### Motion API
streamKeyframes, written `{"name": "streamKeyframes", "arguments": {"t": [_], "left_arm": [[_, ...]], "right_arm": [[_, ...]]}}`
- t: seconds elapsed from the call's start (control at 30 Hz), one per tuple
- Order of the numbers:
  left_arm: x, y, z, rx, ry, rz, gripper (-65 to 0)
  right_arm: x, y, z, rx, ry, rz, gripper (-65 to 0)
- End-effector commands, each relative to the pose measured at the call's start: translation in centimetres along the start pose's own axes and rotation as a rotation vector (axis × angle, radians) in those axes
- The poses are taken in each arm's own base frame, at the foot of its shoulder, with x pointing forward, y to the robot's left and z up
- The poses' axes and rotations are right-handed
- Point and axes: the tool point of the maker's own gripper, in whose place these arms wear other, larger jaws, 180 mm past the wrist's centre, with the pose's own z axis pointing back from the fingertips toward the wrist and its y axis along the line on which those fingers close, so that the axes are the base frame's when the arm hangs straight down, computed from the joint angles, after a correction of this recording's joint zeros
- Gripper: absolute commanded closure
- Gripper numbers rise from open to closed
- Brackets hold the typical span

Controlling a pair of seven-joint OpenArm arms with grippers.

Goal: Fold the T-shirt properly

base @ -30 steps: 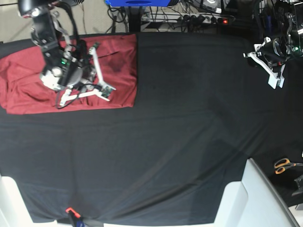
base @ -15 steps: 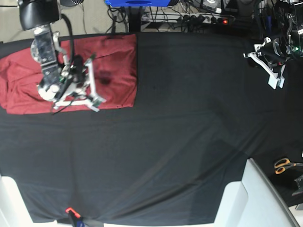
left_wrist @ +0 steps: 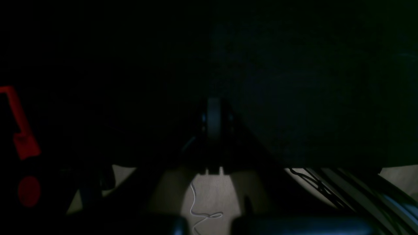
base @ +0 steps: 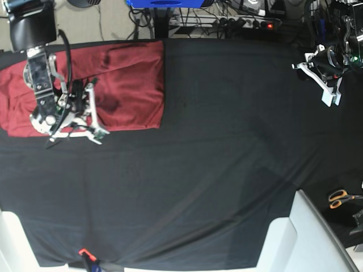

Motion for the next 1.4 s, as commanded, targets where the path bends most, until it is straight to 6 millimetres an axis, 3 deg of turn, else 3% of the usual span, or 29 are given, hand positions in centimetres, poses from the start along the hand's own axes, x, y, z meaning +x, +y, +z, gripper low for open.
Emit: {"name": "streamKeyframes", "arguments": {"t": [0.0,0.37,0.53,0.77,0.93,1.27,1.37], "left_arm": [[1.1,0.3,0.5,0.005,-0.030,-0.014,0.0],[1.1,0.4,0.5,0.006,-0.030,-0.015,0.0],[1.1,0.4,0.5,0.006,-0.030,-0.015,0.0],[1.1,0.4,0.5,0.006,-0.030,-0.015,0.0],[1.5,0.3,0.5,0.005,-0.037,-0.015,0.0],[2.0,0.2,0.4,0.001,-0.049,-0.015,0.0],[2.0,0.2,0.4,0.001,-0.049,-0.015,0.0]], "right_arm": [[0.4,-1.6,0.6,-0.032,-0.013,0.001,-0.8],[0.5,-4.4,0.9,-0.073,-0.043,0.002,-0.8],[0.3,-4.6,1.2,-0.083,-0.049,0.006,-0.8],[-0.6,-1.4,3.4,-0.102,-0.054,0.043,-0.8],[-1.0,0.8,2.3,-0.046,-0.039,0.019,-0.8],[-0.9,1.0,2.4,-0.046,-0.040,0.020,-0.8],[-0.9,2.2,2.1,-0.023,-0.042,0.013,-0.8]]}}
